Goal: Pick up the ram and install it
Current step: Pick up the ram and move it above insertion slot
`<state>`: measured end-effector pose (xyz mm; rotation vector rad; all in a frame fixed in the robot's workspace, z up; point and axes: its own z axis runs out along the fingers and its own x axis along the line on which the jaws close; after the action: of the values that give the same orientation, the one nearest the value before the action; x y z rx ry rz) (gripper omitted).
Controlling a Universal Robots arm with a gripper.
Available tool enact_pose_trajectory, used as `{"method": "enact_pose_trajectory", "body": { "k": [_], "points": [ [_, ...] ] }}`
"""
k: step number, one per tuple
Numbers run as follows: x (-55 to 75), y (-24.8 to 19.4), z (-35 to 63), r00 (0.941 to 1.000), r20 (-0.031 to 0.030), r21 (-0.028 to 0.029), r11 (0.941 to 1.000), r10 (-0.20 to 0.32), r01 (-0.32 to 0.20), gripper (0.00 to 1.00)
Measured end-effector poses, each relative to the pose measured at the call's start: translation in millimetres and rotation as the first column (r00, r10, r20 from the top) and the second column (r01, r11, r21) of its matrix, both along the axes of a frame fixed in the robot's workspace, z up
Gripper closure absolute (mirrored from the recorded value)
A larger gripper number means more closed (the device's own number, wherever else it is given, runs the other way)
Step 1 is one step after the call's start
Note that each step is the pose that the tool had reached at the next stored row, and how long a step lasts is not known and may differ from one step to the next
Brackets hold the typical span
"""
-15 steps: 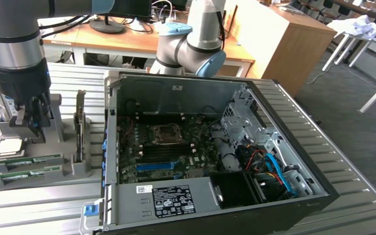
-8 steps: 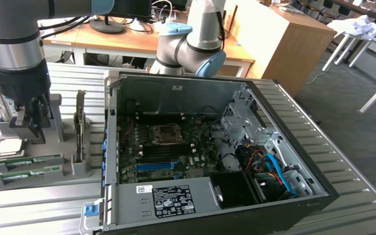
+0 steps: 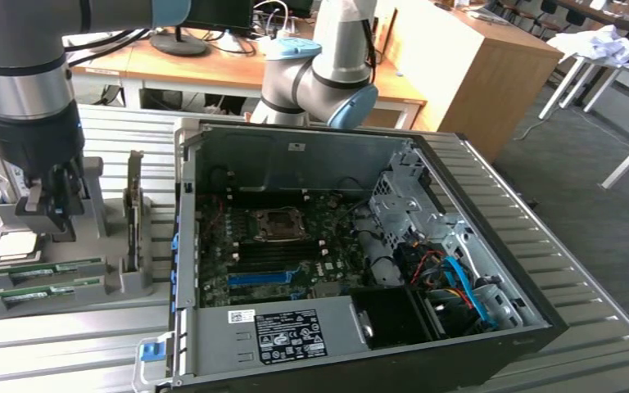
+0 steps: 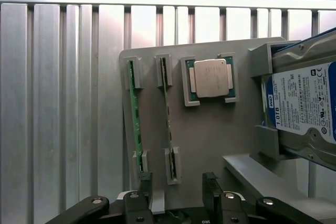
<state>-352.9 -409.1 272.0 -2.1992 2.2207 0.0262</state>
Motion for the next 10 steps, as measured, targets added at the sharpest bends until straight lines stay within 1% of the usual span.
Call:
{"method": "enact_pose_trajectory", "body": {
  "k": [10],
  "points": [
    [-1.1,-0.1,-2.5,1.0,0.0,0.0,1.0,0.0,0.0,0.5]
  ]
}}
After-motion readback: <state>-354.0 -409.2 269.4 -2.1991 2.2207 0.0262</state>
